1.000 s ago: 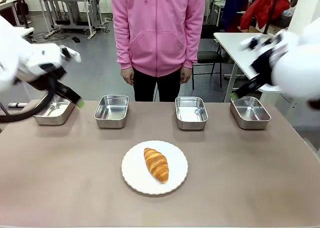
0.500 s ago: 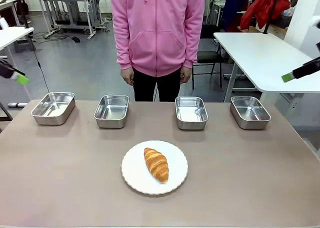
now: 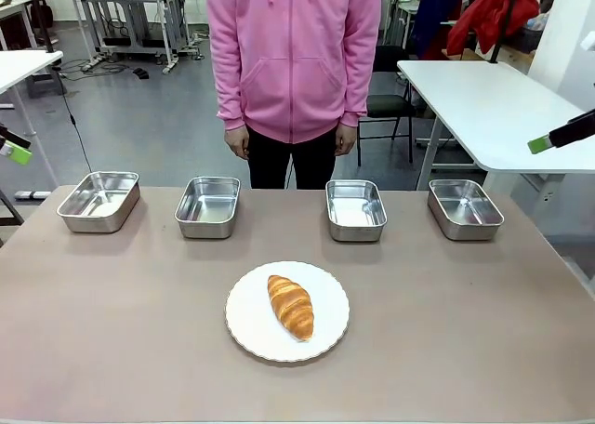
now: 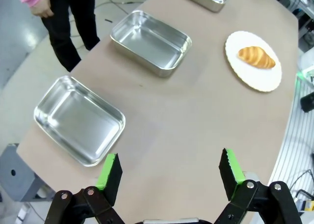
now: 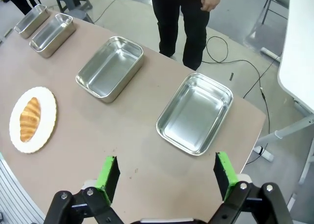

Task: Place the bread in the container.
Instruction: Place the Butter Roll into the Airtight Container indicated by the human.

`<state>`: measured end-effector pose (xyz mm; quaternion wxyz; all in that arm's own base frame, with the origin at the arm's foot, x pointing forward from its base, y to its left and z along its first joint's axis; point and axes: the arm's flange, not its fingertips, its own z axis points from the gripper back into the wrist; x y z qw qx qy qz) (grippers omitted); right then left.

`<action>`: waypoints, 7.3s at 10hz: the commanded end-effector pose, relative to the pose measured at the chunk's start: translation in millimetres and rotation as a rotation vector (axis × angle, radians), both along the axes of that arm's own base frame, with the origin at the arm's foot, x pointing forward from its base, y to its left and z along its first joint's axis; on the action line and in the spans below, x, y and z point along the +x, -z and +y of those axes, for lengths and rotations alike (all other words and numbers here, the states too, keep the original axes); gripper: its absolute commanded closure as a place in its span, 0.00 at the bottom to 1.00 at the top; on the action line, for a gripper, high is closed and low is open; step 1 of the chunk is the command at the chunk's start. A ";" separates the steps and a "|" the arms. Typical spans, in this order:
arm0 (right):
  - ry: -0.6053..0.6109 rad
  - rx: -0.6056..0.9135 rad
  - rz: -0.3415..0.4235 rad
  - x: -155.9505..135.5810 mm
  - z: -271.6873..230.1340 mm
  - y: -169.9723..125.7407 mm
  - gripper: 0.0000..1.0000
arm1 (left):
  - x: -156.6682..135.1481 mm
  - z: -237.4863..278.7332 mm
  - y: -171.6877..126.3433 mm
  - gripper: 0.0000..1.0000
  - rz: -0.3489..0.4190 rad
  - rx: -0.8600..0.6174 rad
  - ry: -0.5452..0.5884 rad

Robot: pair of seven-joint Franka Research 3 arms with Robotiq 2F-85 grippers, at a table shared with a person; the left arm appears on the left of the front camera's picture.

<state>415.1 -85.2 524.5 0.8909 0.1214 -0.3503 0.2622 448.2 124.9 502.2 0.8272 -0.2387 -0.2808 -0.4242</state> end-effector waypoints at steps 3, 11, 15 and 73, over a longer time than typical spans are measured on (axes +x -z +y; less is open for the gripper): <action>0.011 0.011 0.000 -1.0 -0.9 -0.7 0.00 | -0.6 -2.8 -2.7 0.00 0.005 -0.025 -0.002; 0.005 0.074 -0.021 2.6 -13.9 -21.8 0.00 | -12.9 1.9 -29.3 0.00 0.084 -0.140 -0.136; -0.005 0.140 -0.023 -0.7 -27.0 -35.6 0.00 | -28.5 -7.3 -45.9 0.00 0.111 -0.248 -0.186; 0.023 0.201 -0.016 -4.7 -34.4 -37.0 0.00 | -29.9 -10.9 -51.4 0.00 0.144 -0.241 -0.281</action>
